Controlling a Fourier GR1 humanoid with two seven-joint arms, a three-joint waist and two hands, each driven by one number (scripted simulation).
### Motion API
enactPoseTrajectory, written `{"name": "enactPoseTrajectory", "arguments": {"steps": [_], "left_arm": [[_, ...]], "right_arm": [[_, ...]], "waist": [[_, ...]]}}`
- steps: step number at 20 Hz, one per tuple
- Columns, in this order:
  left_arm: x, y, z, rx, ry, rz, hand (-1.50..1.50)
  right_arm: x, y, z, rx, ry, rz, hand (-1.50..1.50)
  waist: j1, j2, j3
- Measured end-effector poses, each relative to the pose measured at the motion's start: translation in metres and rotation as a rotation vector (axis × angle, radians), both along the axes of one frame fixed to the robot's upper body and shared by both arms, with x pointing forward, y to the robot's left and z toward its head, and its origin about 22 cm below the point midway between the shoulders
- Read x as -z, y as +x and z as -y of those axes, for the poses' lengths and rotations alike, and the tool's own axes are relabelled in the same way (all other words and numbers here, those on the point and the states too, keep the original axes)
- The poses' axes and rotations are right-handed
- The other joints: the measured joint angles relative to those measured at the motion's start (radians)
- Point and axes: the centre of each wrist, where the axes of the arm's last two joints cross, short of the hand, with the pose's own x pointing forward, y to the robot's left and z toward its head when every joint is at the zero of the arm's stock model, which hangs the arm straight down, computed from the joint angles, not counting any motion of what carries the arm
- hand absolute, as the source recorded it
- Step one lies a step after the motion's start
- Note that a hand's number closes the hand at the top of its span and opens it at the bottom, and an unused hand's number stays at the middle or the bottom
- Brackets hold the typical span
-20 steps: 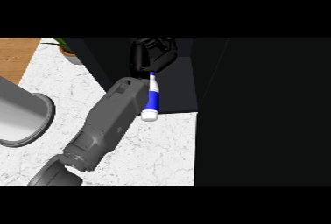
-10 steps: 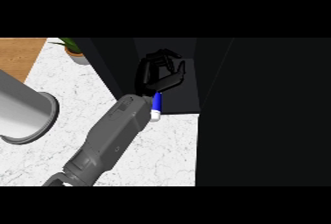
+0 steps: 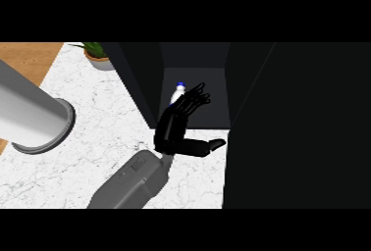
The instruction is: Pick up the bottled water, place it into the cabinet and close the cabinet
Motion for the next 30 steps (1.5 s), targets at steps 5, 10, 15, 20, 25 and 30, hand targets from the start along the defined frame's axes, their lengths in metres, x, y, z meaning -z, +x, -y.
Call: {"name": "enactPoseTrajectory", "arguments": {"steps": [5, 10, 15, 20, 25, 30], "left_arm": [[0.015, -0.046, -0.030, -0.050, -0.011, -0.022, -1.50], [0.027, -0.092, -0.073, -0.096, -0.026, -0.039, -1.50], [0.029, -0.123, -0.110, -0.089, -0.023, -0.022, -1.50], [0.024, -0.145, -0.151, -0.102, -0.006, 0.006, -1.50], [0.017, -0.169, -0.193, -0.120, 0.007, 0.027, -1.50], [0.008, -0.188, -0.228, -0.114, 0.012, 0.044, -1.50]], "right_arm": [[0.000, -0.002, -0.004, 0.022, 0.011, -0.006, -1.50], [-0.001, -0.003, -0.007, -0.058, 0.008, -0.027, 1.50], [-0.002, 0.005, -0.005, -0.273, -0.052, -0.023, 1.50], [-0.005, 0.014, -0.009, -0.437, -0.096, -0.008, 1.50], [-0.008, 0.021, -0.020, -0.492, -0.099, 0.008, 1.50], [-0.011, 0.027, -0.031, -0.495, -0.108, -0.004, 1.50]], "waist": [[0.018, -0.001, 0.000], [0.027, 0.000, -0.001], [0.040, -0.003, -0.003], [0.044, -0.004, -0.005], [0.049, 0.000, -0.007], [0.061, 0.010, -0.008]]}}
